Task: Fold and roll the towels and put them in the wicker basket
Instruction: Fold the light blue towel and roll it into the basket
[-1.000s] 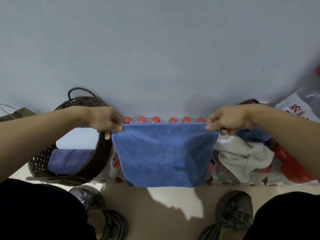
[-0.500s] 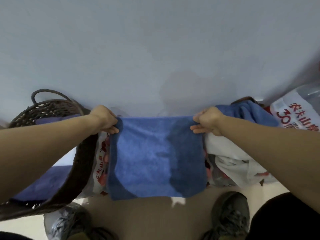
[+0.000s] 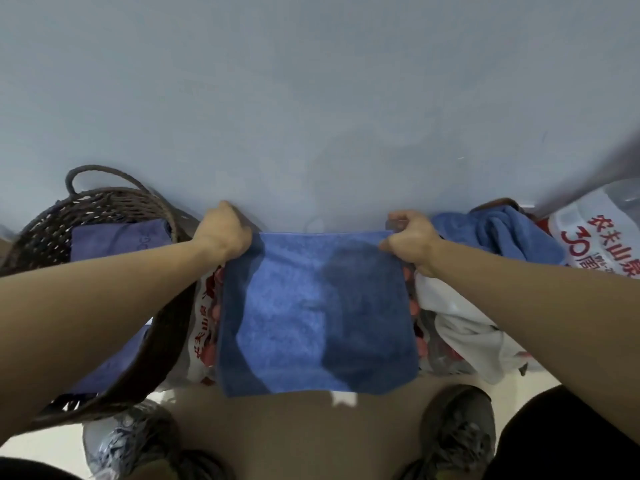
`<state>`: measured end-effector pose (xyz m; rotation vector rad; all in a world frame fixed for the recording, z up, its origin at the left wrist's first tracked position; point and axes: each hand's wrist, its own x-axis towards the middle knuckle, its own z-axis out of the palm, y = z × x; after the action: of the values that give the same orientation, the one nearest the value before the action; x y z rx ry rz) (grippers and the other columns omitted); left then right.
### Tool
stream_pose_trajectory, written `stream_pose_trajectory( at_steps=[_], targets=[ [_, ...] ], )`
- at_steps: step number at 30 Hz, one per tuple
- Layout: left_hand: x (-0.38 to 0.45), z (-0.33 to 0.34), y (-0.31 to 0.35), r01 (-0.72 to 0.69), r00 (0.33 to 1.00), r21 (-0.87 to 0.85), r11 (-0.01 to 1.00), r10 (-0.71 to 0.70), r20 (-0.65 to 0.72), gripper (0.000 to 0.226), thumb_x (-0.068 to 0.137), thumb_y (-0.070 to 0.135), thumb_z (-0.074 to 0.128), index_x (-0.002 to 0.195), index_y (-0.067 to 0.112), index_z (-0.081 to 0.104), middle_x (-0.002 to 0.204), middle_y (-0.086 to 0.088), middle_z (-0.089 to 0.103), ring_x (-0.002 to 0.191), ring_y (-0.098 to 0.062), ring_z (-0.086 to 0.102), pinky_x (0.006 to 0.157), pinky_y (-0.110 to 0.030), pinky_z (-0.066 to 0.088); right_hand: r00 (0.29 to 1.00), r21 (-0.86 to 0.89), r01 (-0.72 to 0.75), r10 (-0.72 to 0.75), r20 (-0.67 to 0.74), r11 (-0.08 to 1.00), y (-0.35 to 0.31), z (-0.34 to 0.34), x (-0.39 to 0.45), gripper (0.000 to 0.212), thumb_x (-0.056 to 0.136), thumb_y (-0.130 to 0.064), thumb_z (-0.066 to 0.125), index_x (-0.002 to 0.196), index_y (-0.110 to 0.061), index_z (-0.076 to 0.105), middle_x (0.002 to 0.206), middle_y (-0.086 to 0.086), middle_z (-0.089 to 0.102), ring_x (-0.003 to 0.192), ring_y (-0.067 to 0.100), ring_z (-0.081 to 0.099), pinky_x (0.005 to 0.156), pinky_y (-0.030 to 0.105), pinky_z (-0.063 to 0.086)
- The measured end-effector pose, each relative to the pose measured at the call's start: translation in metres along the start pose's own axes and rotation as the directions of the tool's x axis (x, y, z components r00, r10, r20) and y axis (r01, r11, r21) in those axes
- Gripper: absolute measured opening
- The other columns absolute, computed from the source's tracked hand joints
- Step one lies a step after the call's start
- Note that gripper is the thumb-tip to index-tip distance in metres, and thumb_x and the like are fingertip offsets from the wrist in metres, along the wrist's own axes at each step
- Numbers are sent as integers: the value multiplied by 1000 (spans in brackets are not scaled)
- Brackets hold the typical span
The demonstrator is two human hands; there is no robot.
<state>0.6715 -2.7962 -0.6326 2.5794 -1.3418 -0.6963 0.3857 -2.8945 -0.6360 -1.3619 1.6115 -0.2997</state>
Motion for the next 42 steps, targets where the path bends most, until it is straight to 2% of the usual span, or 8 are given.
stream_pose_trajectory(
  at_steps=[6,11,15,19,27,34,38,42],
  targets=[
    [-41,18,50,-359,927,216,908,374,-32,40,89,17,51,126,3,44,129,-19,41,107,-41,52,90,-47,43,973,-316,226,-226,36,921,6,-9,-31,38,86,9,55,122,-3,56,108,8,53,96,23,53,84,28,47],
    [-94,85,89,-678,735,229,698,644,212,50,94,31,46,141,14,39,151,-7,34,138,-27,33,109,-41,32,955,-731,249,-34,296,636,9,-9,-71,17,84,-10,62,100,-8,67,100,9,68,94,28,68,76,32,54],
    [-101,132,98,-668,744,263,696,614,264,63,103,37,29,157,15,5,165,0,-1,151,-21,-3,123,-39,2,937,-860,261,101,335,439,20,-11,-86,18,87,-25,62,97,-10,63,105,11,71,83,24,61,78,30,50],
    [-96,149,87,-680,731,259,686,662,166,60,104,39,21,157,17,0,165,1,-5,151,-18,-8,121,-36,-8,923,-775,144,198,329,616,48,-18,-99,52,82,-44,74,118,-10,60,117,11,64,106,29,62,92,34,50],
    [-97,155,82,-666,732,302,682,676,87,59,104,42,20,157,19,7,165,1,2,151,-16,-3,122,-38,-4,966,-371,170,-80,247,913,78,-8,-122,21,74,-14,78,79,-3,62,71,4,59,65,19,52,64,35,48],
    [-97,154,80,-682,718,251,687,694,52,59,104,42,21,156,18,9,165,1,4,151,-17,-1,122,-39,-3,933,-173,13,51,357,985,80,-9,-139,24,79,-11,79,68,-12,57,66,6,59,66,23,54,64,35,45],
    [-97,155,81,-679,719,257,687,694,43,60,103,43,23,156,18,13,165,-1,7,151,-17,2,122,-40,-1,875,-336,7,157,457,942,93,-15,-145,31,80,-19,79,98,3,68,87,12,65,73,21,57,61,28,46],
    [-97,156,81,-678,716,274,682,697,35,61,102,45,23,156,18,14,164,-2,9,151,-18,4,122,-40,1,867,-478,-129,332,372,869,111,-25,-141,27,85,-21,73,67,-7,58,63,9,53,54,19,44,50,26,38]
  ],
)
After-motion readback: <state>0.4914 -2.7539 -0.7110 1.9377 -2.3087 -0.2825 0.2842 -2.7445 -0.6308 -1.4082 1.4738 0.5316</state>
